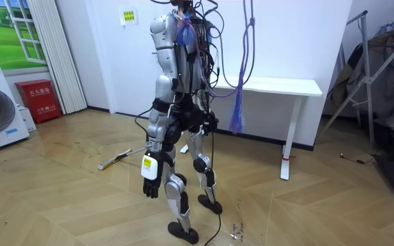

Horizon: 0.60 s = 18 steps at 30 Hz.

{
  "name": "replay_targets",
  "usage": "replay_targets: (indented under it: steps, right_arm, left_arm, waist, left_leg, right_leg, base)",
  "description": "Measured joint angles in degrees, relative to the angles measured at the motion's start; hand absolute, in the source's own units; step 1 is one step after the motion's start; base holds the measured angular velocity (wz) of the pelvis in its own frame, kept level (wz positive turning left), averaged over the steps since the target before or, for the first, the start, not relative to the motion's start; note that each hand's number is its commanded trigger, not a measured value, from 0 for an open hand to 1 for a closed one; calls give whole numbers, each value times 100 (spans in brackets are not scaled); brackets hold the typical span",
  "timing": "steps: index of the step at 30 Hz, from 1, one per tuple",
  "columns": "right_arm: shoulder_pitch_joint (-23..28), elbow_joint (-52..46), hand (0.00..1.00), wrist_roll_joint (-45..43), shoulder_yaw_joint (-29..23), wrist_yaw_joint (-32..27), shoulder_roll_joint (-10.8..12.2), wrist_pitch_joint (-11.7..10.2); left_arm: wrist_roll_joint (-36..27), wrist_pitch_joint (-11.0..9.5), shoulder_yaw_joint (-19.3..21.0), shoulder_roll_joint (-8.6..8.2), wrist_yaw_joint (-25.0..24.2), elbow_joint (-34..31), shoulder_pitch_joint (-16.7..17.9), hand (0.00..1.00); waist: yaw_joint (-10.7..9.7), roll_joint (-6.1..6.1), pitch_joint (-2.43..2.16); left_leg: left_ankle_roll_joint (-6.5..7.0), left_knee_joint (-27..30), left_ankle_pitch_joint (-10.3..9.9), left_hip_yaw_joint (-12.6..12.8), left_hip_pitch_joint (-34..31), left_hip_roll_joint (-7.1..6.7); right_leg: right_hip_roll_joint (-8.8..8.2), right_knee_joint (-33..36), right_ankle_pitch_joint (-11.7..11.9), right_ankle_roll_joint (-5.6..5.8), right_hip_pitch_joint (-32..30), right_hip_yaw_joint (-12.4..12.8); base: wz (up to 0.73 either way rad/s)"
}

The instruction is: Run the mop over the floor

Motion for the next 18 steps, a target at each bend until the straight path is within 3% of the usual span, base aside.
replay_targets:
  steps: [13,18]
  right_arm:
    - [-86,13,100,17,-2,59,-6,9]
    - [-220,35,100,198,26,64,-36,13]
  left_arm:
    - [6,53,-50,5,-109,-6,-12,0]
    - [-14,53,-107,9,-117,4,-216,0]
  waist:
    - [-5,-10,1]
    - [-11,-19,-1]
  left_leg:
    - [-1,60,-2,-24,-35,16]
    - [-10,219,1,-32,-402,42]
  right_leg:
    - [14,61,0,0,-21,-4]
    - [38,76,23,-38,-307,-11]
  base:
    - [1]
    - [0]
